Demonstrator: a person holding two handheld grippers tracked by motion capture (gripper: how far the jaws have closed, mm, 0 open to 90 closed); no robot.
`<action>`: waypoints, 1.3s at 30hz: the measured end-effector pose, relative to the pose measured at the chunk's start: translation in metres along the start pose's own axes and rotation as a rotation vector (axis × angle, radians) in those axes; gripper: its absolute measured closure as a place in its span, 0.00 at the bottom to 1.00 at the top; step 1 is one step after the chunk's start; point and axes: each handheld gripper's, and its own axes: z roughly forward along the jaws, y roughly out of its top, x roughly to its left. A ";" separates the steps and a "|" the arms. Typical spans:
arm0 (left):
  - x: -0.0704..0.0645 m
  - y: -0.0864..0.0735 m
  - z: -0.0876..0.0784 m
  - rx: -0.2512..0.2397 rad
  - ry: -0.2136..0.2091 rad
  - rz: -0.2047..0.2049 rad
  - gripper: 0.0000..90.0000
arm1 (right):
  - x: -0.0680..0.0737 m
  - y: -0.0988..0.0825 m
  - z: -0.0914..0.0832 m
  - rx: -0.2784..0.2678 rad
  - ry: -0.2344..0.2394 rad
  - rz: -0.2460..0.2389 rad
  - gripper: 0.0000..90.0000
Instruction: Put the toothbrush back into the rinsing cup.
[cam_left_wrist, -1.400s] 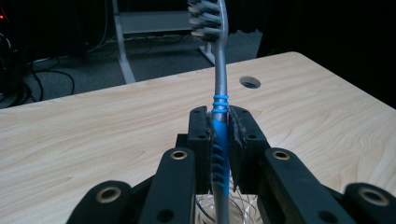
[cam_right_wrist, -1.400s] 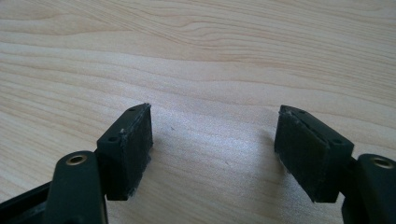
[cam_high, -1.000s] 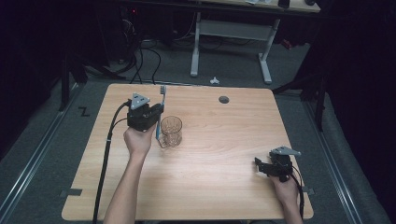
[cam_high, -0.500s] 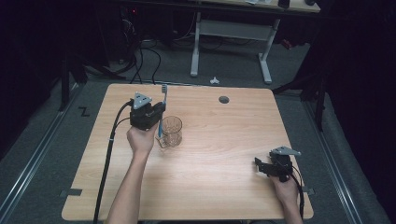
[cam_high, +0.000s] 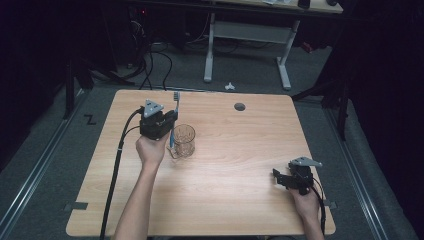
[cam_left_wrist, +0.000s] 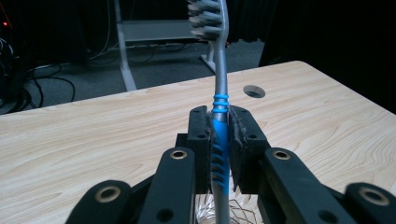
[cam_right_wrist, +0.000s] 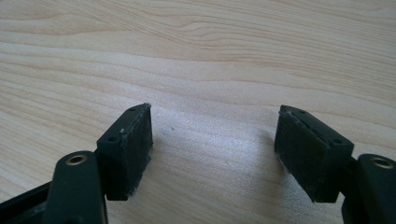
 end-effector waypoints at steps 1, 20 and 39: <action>0.000 0.000 0.000 0.002 0.001 0.001 0.89 | 0.000 0.000 0.000 -0.001 -0.001 0.000 0.31; 0.001 -0.001 -0.006 0.042 0.000 0.020 0.89 | 0.000 0.000 0.000 0.000 0.000 0.000 0.31; 0.002 -0.004 -0.016 0.069 -0.004 0.040 0.88 | 0.000 0.000 0.000 -0.001 -0.001 0.000 0.31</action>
